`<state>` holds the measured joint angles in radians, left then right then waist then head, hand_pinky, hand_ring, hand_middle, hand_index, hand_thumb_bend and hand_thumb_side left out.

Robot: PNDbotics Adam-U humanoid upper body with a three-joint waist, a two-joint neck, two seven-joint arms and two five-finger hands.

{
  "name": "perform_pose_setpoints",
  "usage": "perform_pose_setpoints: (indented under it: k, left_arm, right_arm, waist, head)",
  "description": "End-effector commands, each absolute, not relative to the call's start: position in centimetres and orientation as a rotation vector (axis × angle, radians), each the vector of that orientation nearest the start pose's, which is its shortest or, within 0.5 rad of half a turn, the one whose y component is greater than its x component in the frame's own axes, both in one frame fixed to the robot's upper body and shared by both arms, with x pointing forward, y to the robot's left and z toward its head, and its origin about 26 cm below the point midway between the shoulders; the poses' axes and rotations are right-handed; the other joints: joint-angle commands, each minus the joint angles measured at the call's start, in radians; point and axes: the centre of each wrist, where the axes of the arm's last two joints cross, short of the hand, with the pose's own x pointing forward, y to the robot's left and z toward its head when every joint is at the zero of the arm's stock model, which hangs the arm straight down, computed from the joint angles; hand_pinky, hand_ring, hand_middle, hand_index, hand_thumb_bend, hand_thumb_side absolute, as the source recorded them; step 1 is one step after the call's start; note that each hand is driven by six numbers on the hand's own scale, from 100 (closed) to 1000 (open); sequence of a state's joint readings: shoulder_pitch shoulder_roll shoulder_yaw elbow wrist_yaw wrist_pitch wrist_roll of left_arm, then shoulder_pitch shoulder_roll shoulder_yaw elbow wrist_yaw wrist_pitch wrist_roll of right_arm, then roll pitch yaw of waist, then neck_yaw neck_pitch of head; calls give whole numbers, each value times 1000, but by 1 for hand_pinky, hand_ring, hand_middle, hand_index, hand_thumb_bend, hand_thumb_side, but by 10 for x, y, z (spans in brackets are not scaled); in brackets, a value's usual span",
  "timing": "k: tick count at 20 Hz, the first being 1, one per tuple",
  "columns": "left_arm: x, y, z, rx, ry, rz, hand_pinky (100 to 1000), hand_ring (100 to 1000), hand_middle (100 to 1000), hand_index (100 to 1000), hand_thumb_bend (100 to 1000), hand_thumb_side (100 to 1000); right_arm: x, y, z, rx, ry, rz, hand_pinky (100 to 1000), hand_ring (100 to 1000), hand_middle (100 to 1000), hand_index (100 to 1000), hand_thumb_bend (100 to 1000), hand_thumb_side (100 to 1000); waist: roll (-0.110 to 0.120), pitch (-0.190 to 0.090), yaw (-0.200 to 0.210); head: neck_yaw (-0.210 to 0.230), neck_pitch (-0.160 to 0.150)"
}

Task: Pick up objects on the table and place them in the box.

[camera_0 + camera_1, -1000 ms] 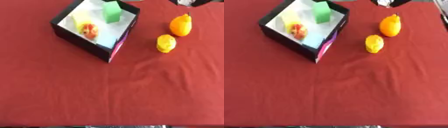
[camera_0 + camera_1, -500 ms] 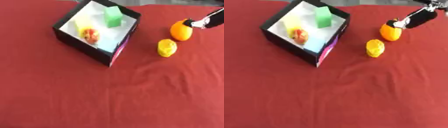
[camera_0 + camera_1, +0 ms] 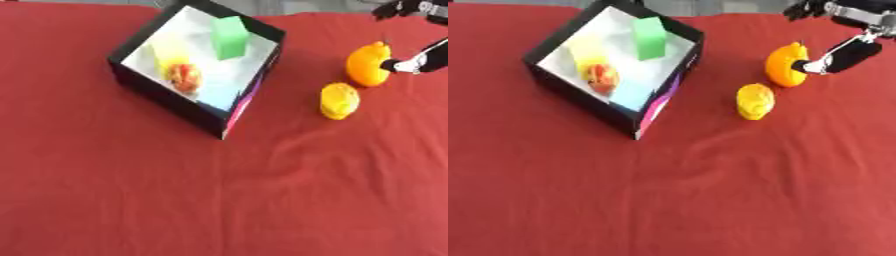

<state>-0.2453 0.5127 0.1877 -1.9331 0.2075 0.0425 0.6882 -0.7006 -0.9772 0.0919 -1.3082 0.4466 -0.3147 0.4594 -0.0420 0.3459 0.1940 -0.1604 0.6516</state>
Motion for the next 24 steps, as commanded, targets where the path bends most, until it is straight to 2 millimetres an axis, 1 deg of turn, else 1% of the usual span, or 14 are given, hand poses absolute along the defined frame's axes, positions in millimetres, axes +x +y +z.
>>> perform_pose_setpoints:
  k: [1, 3, 6, 8, 12, 16, 19, 21, 23, 24]
  left_arm:
    - [293, 346, 222, 668, -2212, 491, 790, 710, 672, 759, 222, 534]
    - [293, 347, 222, 668, -2212, 497, 790, 709, 671, 758, 222, 534]
    - [293, 347, 222, 664, -2211, 508, 789, 709, 670, 757, 221, 535]
    - [294, 347, 223, 659, -2212, 511, 789, 708, 669, 757, 221, 534]
    - [294, 346, 224, 649, -2214, 511, 789, 707, 667, 755, 219, 535]
    - [295, 346, 224, 644, -2210, 516, 788, 705, 666, 754, 217, 536]
    - [295, 345, 224, 637, -2212, 518, 788, 705, 666, 753, 216, 537]
    - [295, 344, 224, 632, -2212, 518, 788, 705, 665, 752, 215, 537]
    - [295, 344, 223, 630, -2209, 520, 788, 705, 665, 752, 214, 538]
    - [295, 344, 223, 629, -2207, 520, 788, 704, 665, 752, 214, 539]
  right_arm:
    - [377, -438, 311, -1075, -1481, 1478, 863, 870, 819, 930, 446, 284]
    - [378, -442, 308, -1091, -1465, 1462, 863, 869, 819, 931, 438, 277]
    - [380, -446, 303, -1099, -1439, 1455, 862, 869, 819, 932, 442, 290]
    - [381, -447, 301, -1112, -1420, 1457, 860, 870, 819, 931, 448, 321]
    - [383, -452, 297, -1157, -1379, 1445, 858, 870, 820, 931, 449, 347]
    - [384, -463, 293, -1197, -1344, 1389, 857, 868, 818, 931, 449, 345]
    - [385, -467, 292, -1225, -1335, 1356, 853, 864, 814, 929, 450, 355]
    - [386, -469, 291, -1234, -1325, 1346, 847, 856, 795, 926, 454, 365]
    - [386, -470, 290, -1251, -1315, 1341, 838, 848, 783, 921, 453, 399]
    - [387, -470, 290, -1261, -1311, 1337, 832, 840, 761, 909, 455, 416]
  waist:
    - [2, -11, 4]
    - [2, -3, 8]
    - [2, 9, 13]
    - [3, 16, 17]
    - [2, 28, 28]
    - [0, 40, 37]
    - [-1, 47, 42]
    - [-1, 51, 45]
    - [-1, 52, 46]
    - [-1, 53, 47]
  head:
    - [-2, -16]
    - [-3, -20]
    - [-7, -25]
    - [-8, -27]
    - [-17, -35]
    - [-26, -44]
    - [-31, -51]
    - [-32, -55]
    - [-35, -57]
    - [-35, -57]
